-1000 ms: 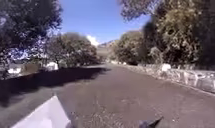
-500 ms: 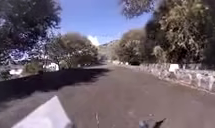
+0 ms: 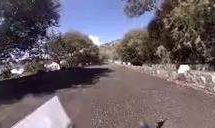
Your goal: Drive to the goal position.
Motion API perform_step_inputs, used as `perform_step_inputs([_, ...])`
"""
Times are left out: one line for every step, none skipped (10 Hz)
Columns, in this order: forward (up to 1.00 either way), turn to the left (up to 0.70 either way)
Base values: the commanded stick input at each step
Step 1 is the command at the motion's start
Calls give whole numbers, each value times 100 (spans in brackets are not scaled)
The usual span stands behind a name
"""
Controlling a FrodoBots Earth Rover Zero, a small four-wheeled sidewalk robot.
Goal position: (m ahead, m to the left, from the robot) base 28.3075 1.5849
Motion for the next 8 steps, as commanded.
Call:
perform_step_inputs([70,-35])
perform_step_inputs([70,-35])
perform_step_inputs([70,-14])
perform_step_inputs([70,0])
perform_step_inputs([70,0])
perform_step_inputs([70,0])
perform_step_inputs([70,0])
perform_step_inputs([70,0])
